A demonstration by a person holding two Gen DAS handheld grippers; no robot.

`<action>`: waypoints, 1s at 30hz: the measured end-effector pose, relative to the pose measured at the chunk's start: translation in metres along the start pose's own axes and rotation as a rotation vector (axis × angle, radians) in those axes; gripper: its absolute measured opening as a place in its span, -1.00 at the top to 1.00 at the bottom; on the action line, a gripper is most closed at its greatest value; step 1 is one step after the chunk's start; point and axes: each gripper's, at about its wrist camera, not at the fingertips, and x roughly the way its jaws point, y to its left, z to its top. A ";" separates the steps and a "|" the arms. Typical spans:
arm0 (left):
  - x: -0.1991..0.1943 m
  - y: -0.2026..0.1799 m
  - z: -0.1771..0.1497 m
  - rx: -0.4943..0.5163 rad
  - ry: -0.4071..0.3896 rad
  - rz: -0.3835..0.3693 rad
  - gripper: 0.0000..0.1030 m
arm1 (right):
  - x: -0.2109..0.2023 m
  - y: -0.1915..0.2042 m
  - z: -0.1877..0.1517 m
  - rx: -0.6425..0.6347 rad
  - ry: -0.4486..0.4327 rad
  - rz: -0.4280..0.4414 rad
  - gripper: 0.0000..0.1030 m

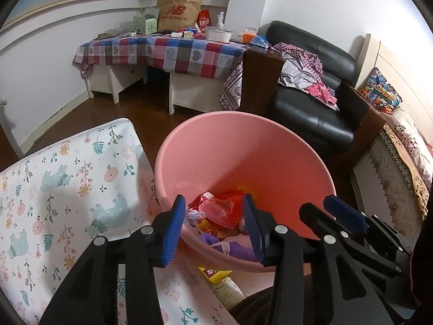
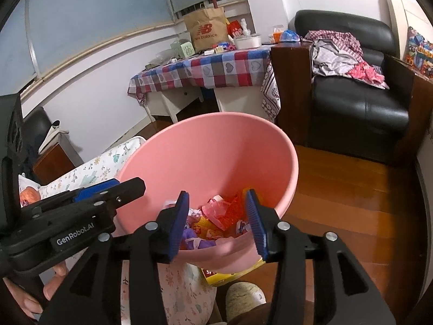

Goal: Collect trash

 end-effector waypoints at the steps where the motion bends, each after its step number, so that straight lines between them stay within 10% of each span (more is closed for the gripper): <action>1: -0.002 0.000 0.000 -0.003 0.000 0.001 0.15 | -0.001 0.000 0.000 -0.001 -0.001 0.001 0.14; 30: -0.091 0.006 -0.012 -0.007 -0.131 0.002 -0.01 | -0.060 0.043 -0.012 -0.064 -0.051 0.046 0.00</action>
